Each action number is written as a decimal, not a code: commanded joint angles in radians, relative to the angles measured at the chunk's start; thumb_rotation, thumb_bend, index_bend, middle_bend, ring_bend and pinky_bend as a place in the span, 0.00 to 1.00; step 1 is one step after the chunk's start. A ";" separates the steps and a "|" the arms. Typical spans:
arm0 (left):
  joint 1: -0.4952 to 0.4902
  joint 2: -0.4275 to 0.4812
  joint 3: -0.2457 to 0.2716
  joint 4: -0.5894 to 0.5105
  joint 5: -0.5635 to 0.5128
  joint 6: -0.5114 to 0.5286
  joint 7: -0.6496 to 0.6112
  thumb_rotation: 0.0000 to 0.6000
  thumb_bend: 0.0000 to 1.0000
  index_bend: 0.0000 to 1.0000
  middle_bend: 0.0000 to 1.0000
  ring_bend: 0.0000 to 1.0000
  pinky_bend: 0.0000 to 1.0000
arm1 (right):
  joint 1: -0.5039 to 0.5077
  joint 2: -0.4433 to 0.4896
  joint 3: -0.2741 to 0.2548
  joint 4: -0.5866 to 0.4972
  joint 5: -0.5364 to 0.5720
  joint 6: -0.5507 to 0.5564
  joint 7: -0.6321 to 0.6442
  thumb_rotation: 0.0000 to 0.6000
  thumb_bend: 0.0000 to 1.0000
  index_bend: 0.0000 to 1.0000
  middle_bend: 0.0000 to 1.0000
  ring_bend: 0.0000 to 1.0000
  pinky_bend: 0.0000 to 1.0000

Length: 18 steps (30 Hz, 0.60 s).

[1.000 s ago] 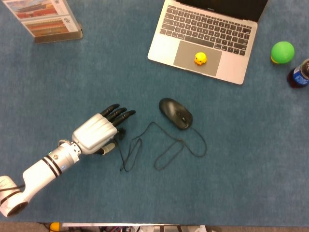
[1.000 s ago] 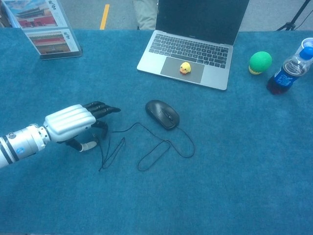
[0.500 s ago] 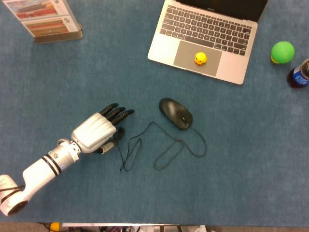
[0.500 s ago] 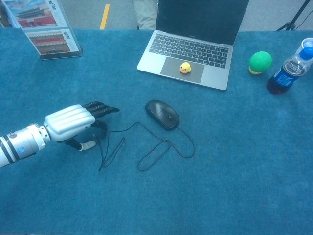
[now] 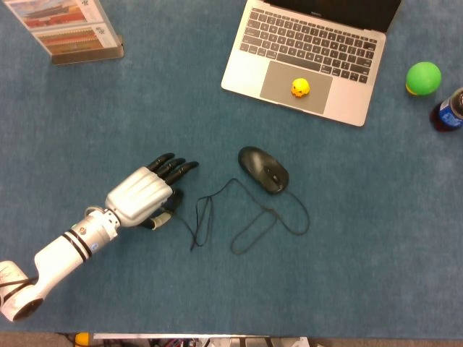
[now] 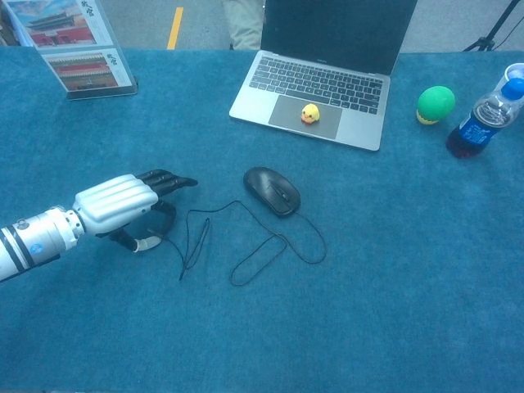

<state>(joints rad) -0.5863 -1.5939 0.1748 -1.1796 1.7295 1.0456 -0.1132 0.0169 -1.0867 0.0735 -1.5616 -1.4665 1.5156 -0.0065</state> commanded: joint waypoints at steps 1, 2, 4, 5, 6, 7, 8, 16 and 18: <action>0.000 0.006 -0.003 -0.011 0.000 0.010 -0.003 1.00 0.37 0.58 0.02 0.00 0.00 | 0.000 0.001 0.000 -0.001 0.000 0.001 0.001 1.00 0.37 0.61 0.45 0.35 0.42; 0.000 0.011 -0.005 -0.018 0.001 0.014 -0.003 1.00 0.37 0.59 0.02 0.00 0.00 | -0.001 0.001 0.000 -0.001 -0.001 0.001 0.002 1.00 0.37 0.61 0.45 0.35 0.42; -0.002 0.026 -0.011 -0.040 0.000 0.026 0.000 1.00 0.37 0.59 0.02 0.00 0.00 | -0.001 0.000 0.000 0.000 -0.002 0.002 0.004 1.00 0.37 0.61 0.45 0.35 0.42; -0.003 0.035 -0.015 -0.052 -0.002 0.030 0.001 1.00 0.37 0.59 0.02 0.00 0.00 | -0.001 0.000 -0.001 0.000 -0.002 0.001 0.006 1.00 0.37 0.61 0.45 0.35 0.42; -0.004 0.047 -0.022 -0.069 -0.005 0.038 0.003 1.00 0.37 0.59 0.02 0.00 0.00 | -0.001 -0.001 -0.001 0.002 -0.003 0.001 0.008 1.00 0.37 0.61 0.45 0.35 0.42; -0.004 0.056 -0.028 -0.083 -0.009 0.044 0.004 1.00 0.37 0.59 0.02 0.00 0.00 | 0.000 -0.002 -0.001 0.003 -0.004 0.001 0.010 1.00 0.37 0.61 0.45 0.35 0.42; -0.005 0.067 -0.035 -0.098 -0.013 0.049 0.004 1.00 0.37 0.59 0.02 0.00 0.00 | 0.000 -0.002 -0.001 0.005 -0.004 0.000 0.012 1.00 0.37 0.61 0.45 0.35 0.42; -0.013 0.184 -0.117 -0.293 -0.070 0.093 0.038 1.00 0.37 0.59 0.03 0.00 0.00 | 0.011 -0.016 -0.002 0.025 -0.008 -0.017 0.030 1.00 0.37 0.61 0.45 0.35 0.42; -0.017 0.209 -0.136 -0.340 -0.085 0.094 0.062 1.00 0.37 0.59 0.03 0.00 0.00 | 0.015 -0.021 -0.002 0.031 -0.010 -0.022 0.036 1.00 0.37 0.61 0.45 0.35 0.42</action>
<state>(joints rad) -0.5979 -1.4221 0.0687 -1.4684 1.6679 1.1295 -0.0805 0.0312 -1.1067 0.0719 -1.5321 -1.4758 1.4943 0.0284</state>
